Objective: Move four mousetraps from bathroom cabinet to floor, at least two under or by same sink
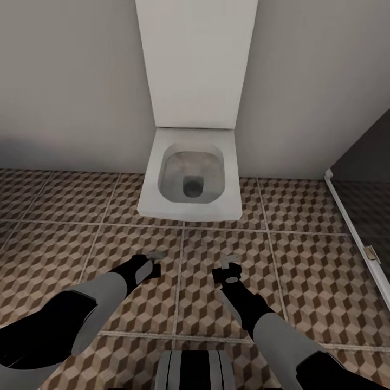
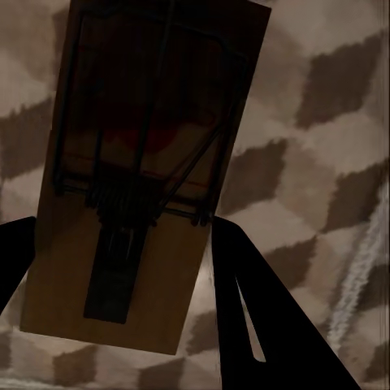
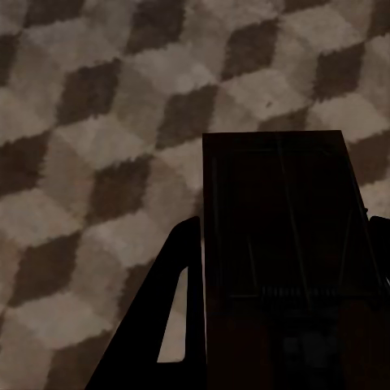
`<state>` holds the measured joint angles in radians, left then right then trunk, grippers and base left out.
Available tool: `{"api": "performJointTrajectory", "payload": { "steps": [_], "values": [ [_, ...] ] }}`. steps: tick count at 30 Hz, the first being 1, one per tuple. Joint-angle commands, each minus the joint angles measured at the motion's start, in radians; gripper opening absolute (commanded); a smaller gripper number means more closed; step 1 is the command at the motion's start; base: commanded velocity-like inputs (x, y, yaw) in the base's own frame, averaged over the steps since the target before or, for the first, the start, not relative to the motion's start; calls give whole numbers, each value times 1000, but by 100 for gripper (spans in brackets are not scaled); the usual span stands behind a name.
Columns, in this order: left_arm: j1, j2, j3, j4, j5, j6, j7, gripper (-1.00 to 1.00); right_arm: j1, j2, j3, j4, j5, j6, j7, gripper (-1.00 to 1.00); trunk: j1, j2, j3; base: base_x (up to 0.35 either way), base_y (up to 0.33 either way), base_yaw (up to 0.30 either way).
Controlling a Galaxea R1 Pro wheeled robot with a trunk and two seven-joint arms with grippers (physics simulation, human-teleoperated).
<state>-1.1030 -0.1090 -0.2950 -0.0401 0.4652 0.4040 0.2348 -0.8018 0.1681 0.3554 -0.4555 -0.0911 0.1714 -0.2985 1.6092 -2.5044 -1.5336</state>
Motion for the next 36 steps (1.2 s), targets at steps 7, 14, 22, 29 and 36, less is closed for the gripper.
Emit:
{"api": "performJointTrajectory", "payload": {
  "steps": [7, 14, 22, 29, 36],
  "values": [
    [1, 1, -10, 5, 3, 0, -24, -100, 0, -1, 8, -2, -11, 5, -7, -100, 0, 0, -1, 0, 0, 0],
    [2, 2, -11, 5, 2, 0, -26, -100, 0, -1, 8, -2, -10, 5, -7, -100, 0, 0, -1, 0, 0, 0],
    [2, 0, -16, 5, 2, 0, -26, -100, 0, -1, 8, -2, -11, 5, -7, -100, 0, 0, -1, 0, 0, 0],
    [2, 0, -16, 5, 2, 1, -26, -100, 0, -1, 8, -2, -12, 5, -7, -100, 0, 0, -1, 0, 0, 0],
    [2, 0, -16, 5, 3, 1, -26, -100, 0, -1, 8, -2, -11, 5, -7, -100, 0, 0, -1, 0, 0, 0]
  ]
}}
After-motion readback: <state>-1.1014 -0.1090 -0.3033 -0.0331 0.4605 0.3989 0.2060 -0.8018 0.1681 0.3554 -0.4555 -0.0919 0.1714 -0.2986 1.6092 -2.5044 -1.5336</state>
